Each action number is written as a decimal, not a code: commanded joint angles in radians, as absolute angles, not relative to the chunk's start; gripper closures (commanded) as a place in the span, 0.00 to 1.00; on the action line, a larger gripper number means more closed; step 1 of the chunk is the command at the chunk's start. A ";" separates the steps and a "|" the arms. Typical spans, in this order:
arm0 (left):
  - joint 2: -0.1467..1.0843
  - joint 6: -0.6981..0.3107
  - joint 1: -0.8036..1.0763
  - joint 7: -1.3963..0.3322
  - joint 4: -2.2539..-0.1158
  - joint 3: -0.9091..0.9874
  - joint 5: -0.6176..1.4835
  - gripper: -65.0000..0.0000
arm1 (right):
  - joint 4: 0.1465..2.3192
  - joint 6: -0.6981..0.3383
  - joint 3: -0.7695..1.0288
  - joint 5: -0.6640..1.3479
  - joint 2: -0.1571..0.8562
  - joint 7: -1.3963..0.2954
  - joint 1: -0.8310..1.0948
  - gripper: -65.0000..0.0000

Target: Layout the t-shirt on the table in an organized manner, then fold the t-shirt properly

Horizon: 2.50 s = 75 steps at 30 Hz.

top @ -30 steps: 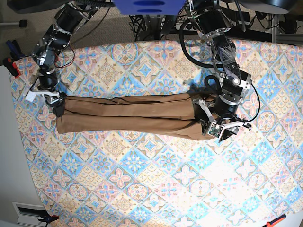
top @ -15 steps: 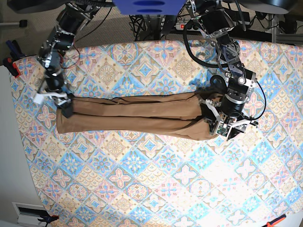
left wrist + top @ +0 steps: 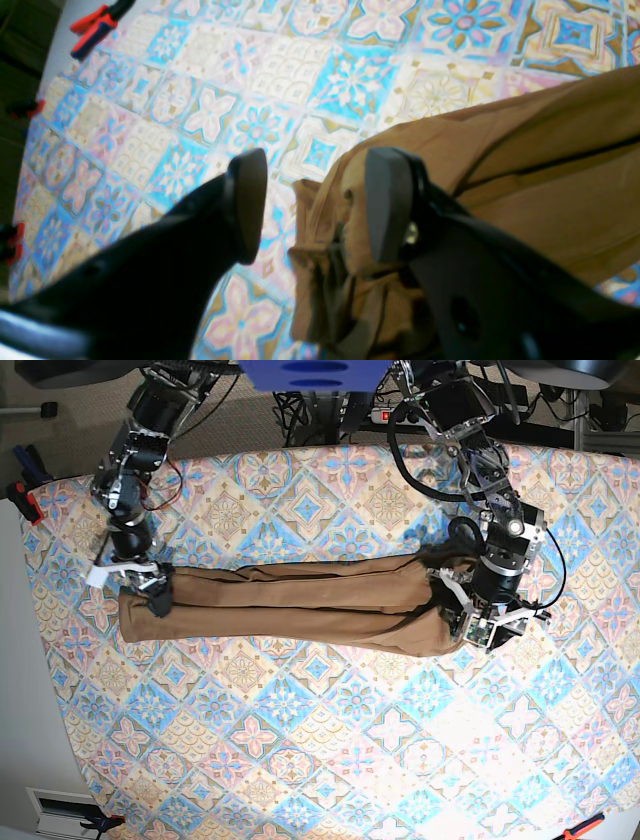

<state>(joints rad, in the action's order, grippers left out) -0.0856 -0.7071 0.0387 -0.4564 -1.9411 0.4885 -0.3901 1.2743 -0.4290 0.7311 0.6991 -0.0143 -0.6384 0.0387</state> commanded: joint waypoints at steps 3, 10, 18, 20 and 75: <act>-0.082 -0.698 0.024 -0.435 -1.963 0.493 -0.378 0.54 | 1.277 -0.435 0.722 0.708 -0.018 -0.653 0.031 0.43; -0.059 -0.698 0.045 -0.435 -1.963 0.513 -0.377 0.54 | 1.188 -0.435 0.730 0.710 -0.013 -0.651 -0.064 0.57; -0.059 -0.698 0.045 -0.435 -1.963 0.515 -0.378 0.54 | 1.132 -0.435 0.728 0.707 -0.010 -0.651 -0.116 0.76; -0.059 -0.698 0.045 -0.435 -1.963 0.515 -0.378 0.54 | 1.127 -0.435 0.728 0.708 0.021 -0.651 -0.116 0.89; -0.064 -0.698 0.065 -0.435 -1.957 0.516 -0.386 0.54 | 1.584 -0.251 0.208 -0.433 -0.137 -0.461 0.062 1.00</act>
